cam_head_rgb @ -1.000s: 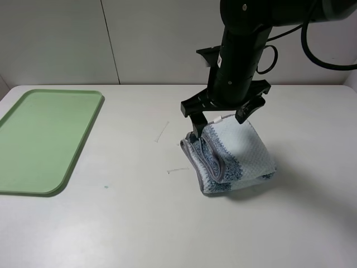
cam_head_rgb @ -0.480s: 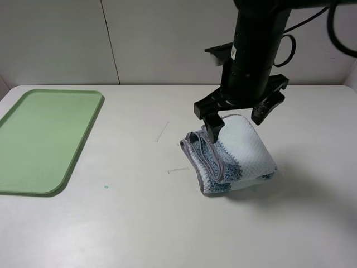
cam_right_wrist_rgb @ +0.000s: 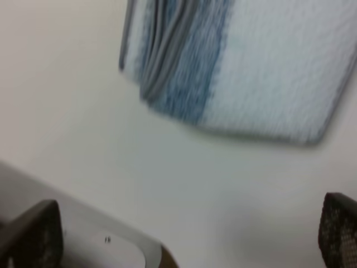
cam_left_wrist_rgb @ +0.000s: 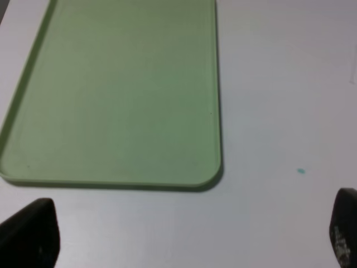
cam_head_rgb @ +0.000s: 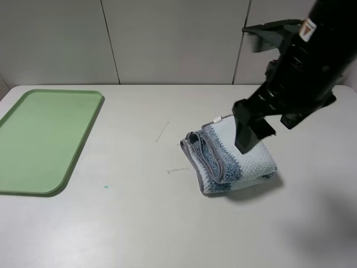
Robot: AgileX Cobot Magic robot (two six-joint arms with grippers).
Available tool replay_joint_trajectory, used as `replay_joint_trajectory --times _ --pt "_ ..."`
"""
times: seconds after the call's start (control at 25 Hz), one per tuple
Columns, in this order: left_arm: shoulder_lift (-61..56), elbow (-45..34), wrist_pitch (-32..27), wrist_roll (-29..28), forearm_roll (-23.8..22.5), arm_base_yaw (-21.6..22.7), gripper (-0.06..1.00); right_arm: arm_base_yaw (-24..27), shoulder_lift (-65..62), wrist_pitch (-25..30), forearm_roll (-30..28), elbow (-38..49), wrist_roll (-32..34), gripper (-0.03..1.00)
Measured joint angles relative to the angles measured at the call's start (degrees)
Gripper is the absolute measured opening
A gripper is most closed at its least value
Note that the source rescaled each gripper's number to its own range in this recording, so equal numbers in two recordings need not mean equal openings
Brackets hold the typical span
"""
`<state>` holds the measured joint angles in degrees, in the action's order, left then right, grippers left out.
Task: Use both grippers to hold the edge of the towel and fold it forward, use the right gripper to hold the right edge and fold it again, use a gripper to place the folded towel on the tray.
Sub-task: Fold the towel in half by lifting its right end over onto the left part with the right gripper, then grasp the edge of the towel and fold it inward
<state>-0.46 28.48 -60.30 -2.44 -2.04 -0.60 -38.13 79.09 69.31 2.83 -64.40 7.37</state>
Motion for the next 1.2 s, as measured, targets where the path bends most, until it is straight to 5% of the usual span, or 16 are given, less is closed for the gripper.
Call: replay_joint_trajectory --times 0.36,0.8,1.2 --pt "0.00 0.00 0.00 0.00 0.00 0.00 0.97 0.00 -23.99 0.30 0.33 14.01 -0.75 1.00" --pt "0.00 0.00 0.00 0.00 0.00 0.00 0.97 0.16 -53.40 0.40 0.33 20.14 -5.92 1.00" --pt "0.00 0.00 0.00 0.04 0.00 0.00 0.97 16.64 -70.08 -6.19 0.27 28.30 -7.37 1.00"
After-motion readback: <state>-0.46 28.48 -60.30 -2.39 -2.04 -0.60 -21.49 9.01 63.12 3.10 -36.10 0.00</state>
